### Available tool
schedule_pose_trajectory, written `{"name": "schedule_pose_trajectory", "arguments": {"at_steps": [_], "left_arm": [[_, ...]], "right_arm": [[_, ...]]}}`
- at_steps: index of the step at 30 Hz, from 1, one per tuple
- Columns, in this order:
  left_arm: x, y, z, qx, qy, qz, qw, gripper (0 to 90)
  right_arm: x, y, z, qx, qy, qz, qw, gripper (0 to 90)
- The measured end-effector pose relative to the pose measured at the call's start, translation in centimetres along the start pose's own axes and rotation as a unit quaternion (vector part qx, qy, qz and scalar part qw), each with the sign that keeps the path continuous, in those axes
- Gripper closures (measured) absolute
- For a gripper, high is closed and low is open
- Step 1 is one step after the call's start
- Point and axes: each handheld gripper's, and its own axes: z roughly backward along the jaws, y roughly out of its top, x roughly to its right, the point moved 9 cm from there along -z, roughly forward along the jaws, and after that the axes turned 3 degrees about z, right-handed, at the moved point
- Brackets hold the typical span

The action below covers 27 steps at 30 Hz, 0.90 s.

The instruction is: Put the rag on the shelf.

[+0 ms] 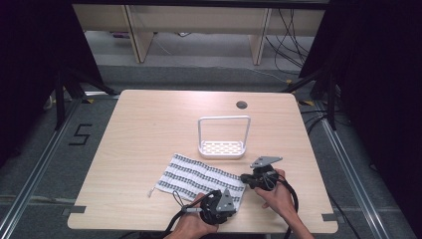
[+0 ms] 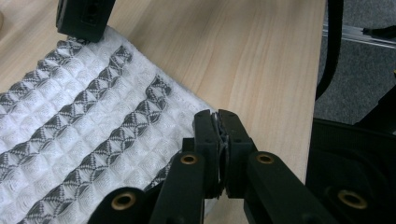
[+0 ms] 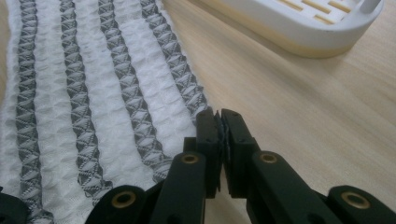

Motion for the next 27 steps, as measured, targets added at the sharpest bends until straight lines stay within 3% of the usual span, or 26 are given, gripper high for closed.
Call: {"name": "schedule_pose_trajectory", "arguments": {"at_steps": [3,4,7,8,12,13,14,15,19,20,23,27], "left_arm": [[-0.2,0.0,0.2,-0.001,0.004,-0.003,1.0,87.1],[-0.2,0.1,0.2,0.006,0.002,0.001,1.0,87.1],[-0.3,0.1,0.7,0.004,0.003,-0.001,1.0,87.3],[-0.1,0.5,0.8,0.024,0.003,0.019,0.9995,87.3],[-0.3,0.9,1.6,0.033,0.004,0.019,0.9993,87.3],[-0.6,1.1,2.2,0.039,0.011,0.021,0.9989,87.3],[-0.6,1.1,2.2,0.039,0.011,0.021,0.9989,87.3],[-0.5,1.3,2.5,0.049,0.01,0.03,0.9983,87.3],[-1.2,1.6,3.9,0.048,0.016,0.022,0.9985,87.3],[-1.3,1.9,4.4,0.067,0.018,0.036,0.9969,87.3],[-1.8,2.3,5.5,0.08,0.019,0.045,0.9956,87.3],[-2.4,2.7,7.0,0.091,0.03,0.043,0.9945,87.4]], "right_arm": [[-0.1,0.1,0.0,0.002,0.003,0.003,1.0,87.2],[-0.3,0.0,0.2,-0.005,0.002,-0.011,0.9999,87.3],[-0.4,0.4,0.3,0.01,0.01,-0.004,0.9999,87.5],[-0.4,0.9,0.5,0.025,0.008,-0.001,0.9997,87.6],[-0.5,1.3,1.0,0.026,0.009,0.01,0.9996,87.6],[-1.0,1.8,1.1,0.039,0.01,-0.007,0.9992,87.7],[-1.0,1.8,1.1,0.039,0.01,-0.007,0.9992,87.7],[-0.9,2.1,1.6,0.035,0.01,0.008,0.9993,87.7],[-1.2,2.8,2.0,0.041,0.016,0.006,0.999,87.7],[-1.5,3.4,2.4,0.05,0.02,0.005,0.9986,87.8],[-1.6,4.5,3.0,0.064,0.017,0.013,0.9977,87.8],[-1.9,5.9,3.8,0.081,0.022,0.011,0.9964,87.9]]}}
